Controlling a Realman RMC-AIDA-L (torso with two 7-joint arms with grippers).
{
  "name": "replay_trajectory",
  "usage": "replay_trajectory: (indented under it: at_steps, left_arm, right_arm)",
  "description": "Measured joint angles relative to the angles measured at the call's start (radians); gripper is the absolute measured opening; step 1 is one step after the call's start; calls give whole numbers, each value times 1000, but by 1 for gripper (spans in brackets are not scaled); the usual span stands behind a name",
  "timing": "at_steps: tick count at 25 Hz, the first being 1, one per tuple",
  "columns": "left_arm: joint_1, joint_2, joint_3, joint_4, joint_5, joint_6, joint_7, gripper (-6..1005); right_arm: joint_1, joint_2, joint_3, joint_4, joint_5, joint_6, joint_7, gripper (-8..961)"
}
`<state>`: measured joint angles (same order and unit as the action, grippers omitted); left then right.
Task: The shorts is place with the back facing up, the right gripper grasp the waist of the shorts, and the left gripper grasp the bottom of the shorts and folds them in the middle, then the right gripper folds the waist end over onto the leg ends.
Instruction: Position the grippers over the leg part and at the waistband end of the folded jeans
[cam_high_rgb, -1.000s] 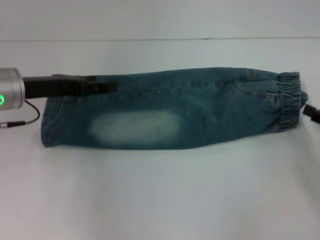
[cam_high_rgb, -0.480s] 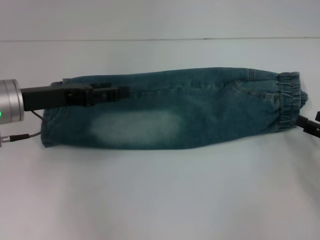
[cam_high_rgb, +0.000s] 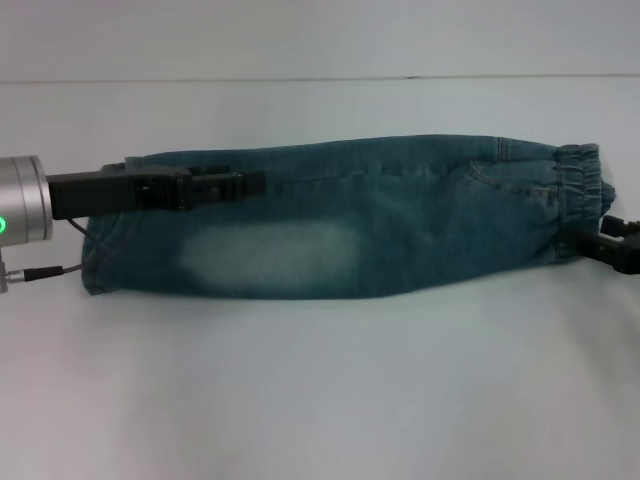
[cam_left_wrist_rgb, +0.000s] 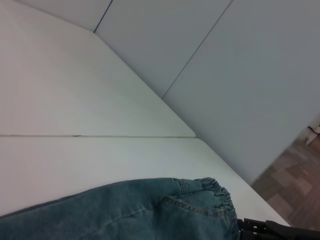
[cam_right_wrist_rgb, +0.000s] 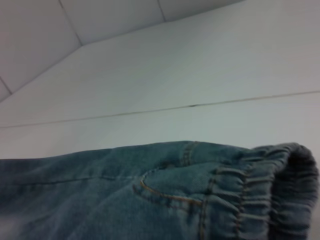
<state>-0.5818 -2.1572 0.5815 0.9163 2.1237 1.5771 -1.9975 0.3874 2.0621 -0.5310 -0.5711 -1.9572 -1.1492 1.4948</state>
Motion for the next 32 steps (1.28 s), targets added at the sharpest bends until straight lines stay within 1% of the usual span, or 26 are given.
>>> replay_trajectory:
  at_steps: [9, 19, 28, 32]
  left_arm:
    - [-7, 4, -3, 6, -1, 1, -6, 764]
    - [-8, 13, -2, 8, -1, -3, -14, 765]
    - [-16, 15, -2, 4, 2, -5, -14, 764]
    - [-18, 16, -2, 4, 3, -5, -14, 764]
  right_arm:
    - [29, -2, -1, 22, -2, 9, 4, 805]
    - [19, 5, -1, 38, -5, 13, 4, 788]
    - [19, 4, 0, 54, -14, 16, 8, 656]
    - [19, 3, 6, 54, -14, 18, 17, 576]
